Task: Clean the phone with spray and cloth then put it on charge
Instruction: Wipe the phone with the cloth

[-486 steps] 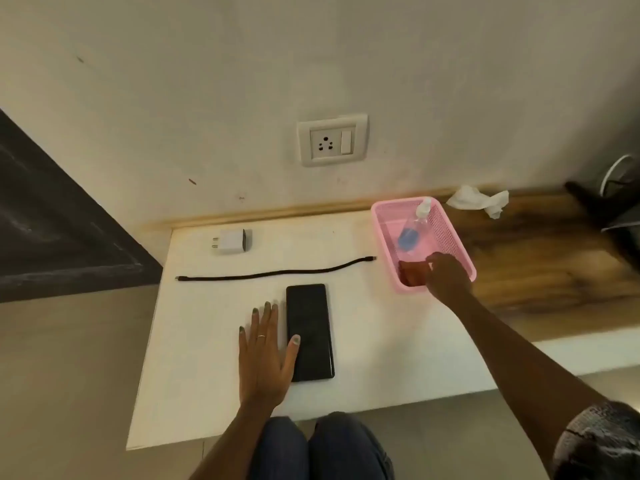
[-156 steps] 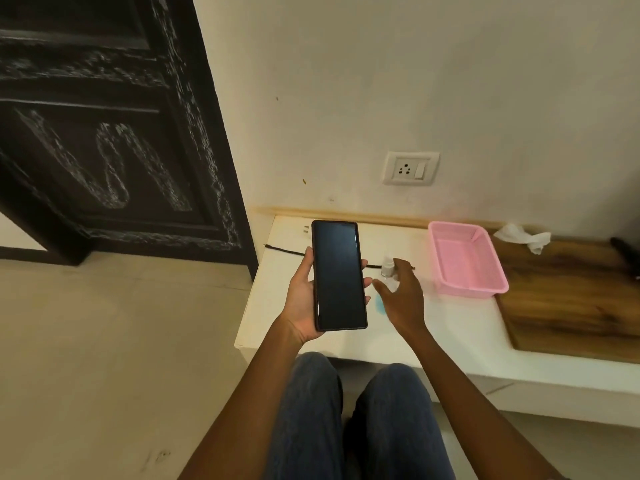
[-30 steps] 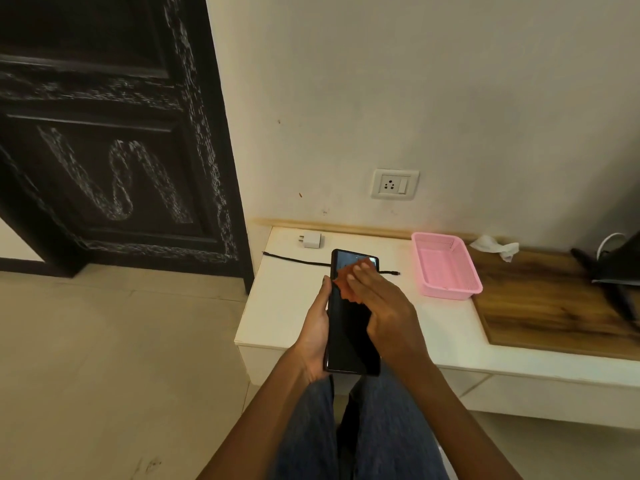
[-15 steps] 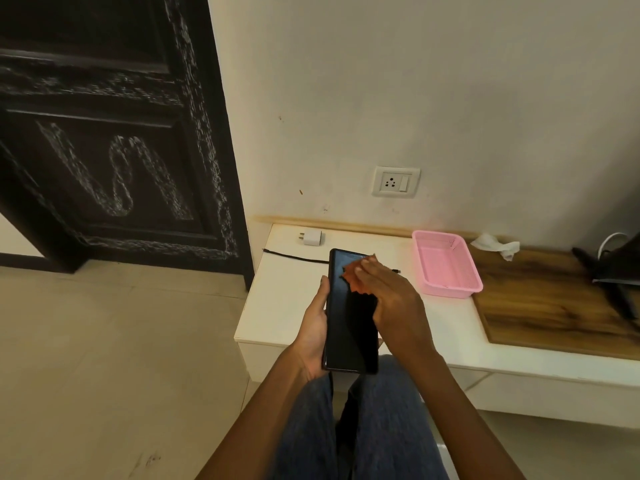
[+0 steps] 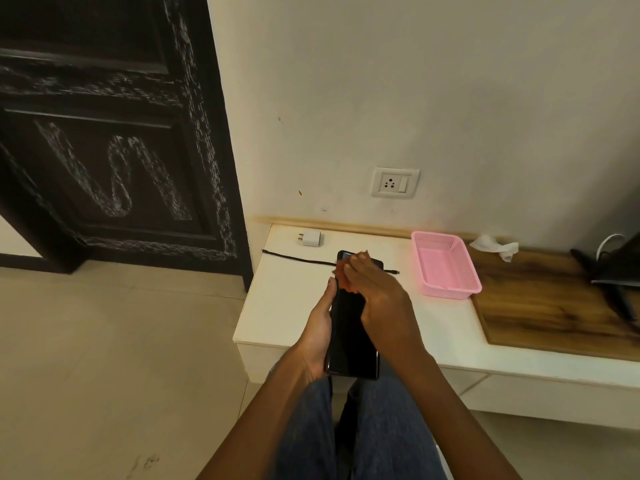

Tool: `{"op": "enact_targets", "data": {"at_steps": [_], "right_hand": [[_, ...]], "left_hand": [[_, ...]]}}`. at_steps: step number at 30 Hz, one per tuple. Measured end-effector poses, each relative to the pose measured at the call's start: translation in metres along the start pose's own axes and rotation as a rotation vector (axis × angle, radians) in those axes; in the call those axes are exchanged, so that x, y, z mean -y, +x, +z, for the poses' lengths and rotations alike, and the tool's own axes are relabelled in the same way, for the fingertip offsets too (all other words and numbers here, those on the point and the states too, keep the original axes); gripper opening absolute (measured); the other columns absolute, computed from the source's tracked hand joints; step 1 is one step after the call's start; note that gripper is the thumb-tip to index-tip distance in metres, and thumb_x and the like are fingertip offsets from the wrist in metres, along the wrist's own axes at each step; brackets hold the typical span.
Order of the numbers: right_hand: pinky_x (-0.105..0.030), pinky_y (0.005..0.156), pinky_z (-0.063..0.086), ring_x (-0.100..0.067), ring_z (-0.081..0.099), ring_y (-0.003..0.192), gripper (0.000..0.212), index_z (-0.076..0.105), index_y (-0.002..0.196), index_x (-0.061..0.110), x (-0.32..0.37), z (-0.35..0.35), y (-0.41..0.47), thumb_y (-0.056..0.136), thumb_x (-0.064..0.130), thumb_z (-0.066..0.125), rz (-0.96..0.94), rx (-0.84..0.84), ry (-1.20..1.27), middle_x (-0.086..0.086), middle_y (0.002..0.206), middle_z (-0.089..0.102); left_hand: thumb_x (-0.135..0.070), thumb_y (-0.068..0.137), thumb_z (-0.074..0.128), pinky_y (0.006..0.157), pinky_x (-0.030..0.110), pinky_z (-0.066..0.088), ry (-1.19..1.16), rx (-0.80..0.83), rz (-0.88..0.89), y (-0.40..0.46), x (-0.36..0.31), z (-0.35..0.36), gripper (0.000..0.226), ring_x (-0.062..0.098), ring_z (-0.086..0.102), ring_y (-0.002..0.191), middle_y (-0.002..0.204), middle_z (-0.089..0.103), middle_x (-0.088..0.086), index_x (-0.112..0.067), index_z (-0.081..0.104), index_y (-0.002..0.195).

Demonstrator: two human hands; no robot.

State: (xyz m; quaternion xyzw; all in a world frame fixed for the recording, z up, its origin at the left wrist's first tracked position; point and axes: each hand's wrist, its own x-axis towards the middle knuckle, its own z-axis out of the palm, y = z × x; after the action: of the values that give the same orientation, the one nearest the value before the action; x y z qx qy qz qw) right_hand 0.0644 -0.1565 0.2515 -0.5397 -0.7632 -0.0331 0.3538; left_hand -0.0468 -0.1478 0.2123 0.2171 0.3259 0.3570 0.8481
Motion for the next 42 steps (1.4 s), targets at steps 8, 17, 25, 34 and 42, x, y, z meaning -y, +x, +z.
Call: {"op": "enact_targets", "data": {"at_steps": [8,17,25,34,42], "right_hand": [[-0.047,0.100,0.038,-0.037,0.055,0.116,0.039,0.062,0.116,-0.001,-0.004,-0.004,0.005,0.079,-0.002,0.051,0.064,0.018,-0.046,-0.020,0.121,0.061],[-0.034,0.097,0.046,-0.026,0.063,0.104,0.037,0.071,0.102,0.013,-0.004,-0.018,-0.002,0.077,-0.013,0.062,0.030,0.141,0.227,-0.005,0.108,0.069],[-0.012,0.064,0.051,-0.014,0.059,0.095,0.028,0.049,0.108,0.033,-0.026,-0.054,0.018,0.090,0.015,0.059,0.736,-0.163,0.808,0.008,0.106,0.059],[-0.012,0.060,0.046,-0.015,0.054,0.095,0.076,0.036,0.126,0.028,-0.025,-0.062,0.015,0.069,0.005,0.080,0.747,0.072,0.521,0.003,0.113,0.051],[-0.015,0.068,0.050,-0.011,0.059,0.074,0.073,0.036,0.130,0.025,-0.013,-0.075,0.018,0.074,-0.005,0.070,0.247,0.332,-0.034,-0.008,0.113,0.055]], "left_hand": [[-0.065,0.083,0.046,0.093,0.039,0.051,0.035,-0.027,-0.005,-0.001,0.007,0.005,0.063,0.030,0.061,0.115,0.123,0.065,0.016,-0.018,0.067,0.119],[-0.069,0.086,0.039,0.080,0.037,0.056,-0.044,0.046,-0.046,-0.002,0.006,-0.011,0.070,0.029,0.068,0.098,0.114,0.069,0.016,-0.014,0.069,0.117],[-0.073,0.080,0.040,0.081,0.040,0.053,-0.097,0.086,-0.035,0.002,-0.005,-0.015,0.083,0.028,0.067,0.090,0.117,0.066,0.016,-0.009,0.056,0.130],[-0.072,0.077,0.045,0.080,0.040,0.053,-0.130,0.097,-0.035,0.003,0.000,-0.018,0.080,0.028,0.065,0.090,0.117,0.064,0.015,-0.011,0.060,0.127],[-0.074,0.072,0.046,0.084,0.040,0.052,-0.130,0.075,-0.043,0.004,0.002,-0.020,0.079,0.027,0.067,0.093,0.120,0.066,0.014,-0.012,0.068,0.117]]}}
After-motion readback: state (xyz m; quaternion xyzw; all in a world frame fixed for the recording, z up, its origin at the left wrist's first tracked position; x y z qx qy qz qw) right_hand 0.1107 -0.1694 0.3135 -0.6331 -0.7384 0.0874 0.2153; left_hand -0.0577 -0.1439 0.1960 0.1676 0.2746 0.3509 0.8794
